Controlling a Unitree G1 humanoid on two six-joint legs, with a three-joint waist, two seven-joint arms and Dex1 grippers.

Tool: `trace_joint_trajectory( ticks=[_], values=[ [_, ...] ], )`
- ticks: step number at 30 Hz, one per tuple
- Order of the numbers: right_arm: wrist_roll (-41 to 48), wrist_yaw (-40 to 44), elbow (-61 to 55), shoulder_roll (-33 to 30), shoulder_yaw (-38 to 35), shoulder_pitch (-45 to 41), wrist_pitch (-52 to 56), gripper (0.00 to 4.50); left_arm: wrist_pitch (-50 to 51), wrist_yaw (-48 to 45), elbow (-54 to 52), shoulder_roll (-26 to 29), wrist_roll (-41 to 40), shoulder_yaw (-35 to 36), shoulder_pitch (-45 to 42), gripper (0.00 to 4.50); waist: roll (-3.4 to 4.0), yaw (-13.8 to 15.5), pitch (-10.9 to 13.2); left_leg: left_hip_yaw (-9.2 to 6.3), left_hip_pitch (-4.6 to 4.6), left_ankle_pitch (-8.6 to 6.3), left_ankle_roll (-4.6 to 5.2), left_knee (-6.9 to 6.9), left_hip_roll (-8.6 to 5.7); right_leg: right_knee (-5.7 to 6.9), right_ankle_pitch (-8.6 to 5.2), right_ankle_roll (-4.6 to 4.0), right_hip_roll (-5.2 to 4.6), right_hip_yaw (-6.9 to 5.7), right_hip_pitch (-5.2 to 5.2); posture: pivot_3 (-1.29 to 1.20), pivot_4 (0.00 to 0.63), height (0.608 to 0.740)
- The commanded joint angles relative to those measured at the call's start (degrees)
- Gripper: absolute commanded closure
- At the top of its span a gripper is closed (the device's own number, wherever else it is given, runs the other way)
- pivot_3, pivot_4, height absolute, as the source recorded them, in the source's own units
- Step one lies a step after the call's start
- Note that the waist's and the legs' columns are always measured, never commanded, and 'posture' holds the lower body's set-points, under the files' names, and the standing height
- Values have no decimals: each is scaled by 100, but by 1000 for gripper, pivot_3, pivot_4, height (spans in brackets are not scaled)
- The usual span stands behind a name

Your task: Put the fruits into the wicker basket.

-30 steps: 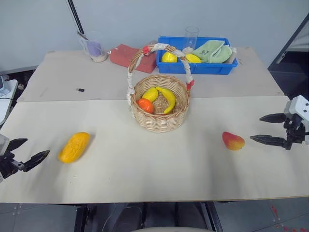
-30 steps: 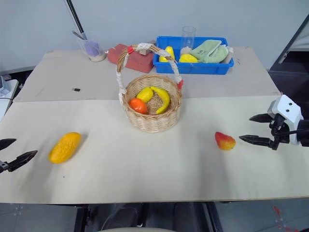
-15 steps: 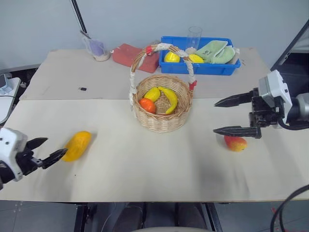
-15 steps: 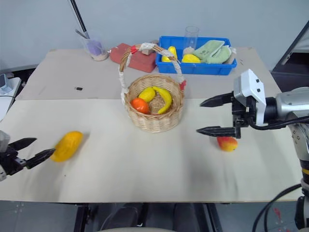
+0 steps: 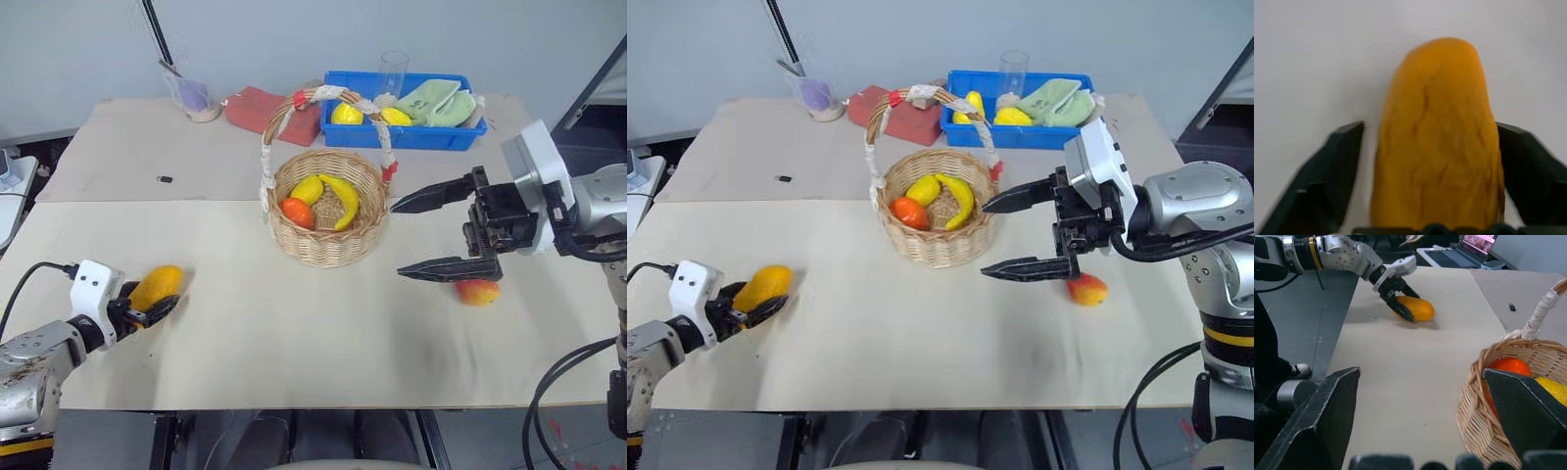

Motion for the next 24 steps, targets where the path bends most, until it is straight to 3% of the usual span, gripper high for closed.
trace_joint_trajectory(
  ticks=[1,8,12,16,24],
  values=[
    [7,-101,-183,46,-22,-185,-67,0,-178,-43,-24,-9,4,-17,-37,1929,0,0,0,0,0,0,-1,0,0,1,0,0,0,0,-1,0,150,740],
    [-119,-278,-281,-74,-121,-6,-34,0,316,-704,-1354,210,-913,-42,-72,1929,-2,20,1,0,-7,1,-1,3,0,0,3,0,-1,-1,-4,0,150,740],
    [-95,-450,-328,-292,-403,189,80,0,860,-514,-2092,235,-1447,-512,-1253,1929,-3,141,1,0,-21,4,-4,25,-1,1,6,6,1,-13,-4,0,150,740],
    [-29,-821,-530,-464,-819,608,273,0,584,-186,-1819,-420,-658,-2054,-3255,1929,-12,175,-4,1,-23,2,0,44,-11,-4,22,16,4,-12,7,0,150,740],
    [75,-1409,-822,-478,-1251,1075,480,0,-802,285,19,-1608,737,-3099,-4714,1929,-20,15,-2,3,-25,-1,8,85,-36,6,26,22,1,-6,-6,0,150,740]
  ],
)
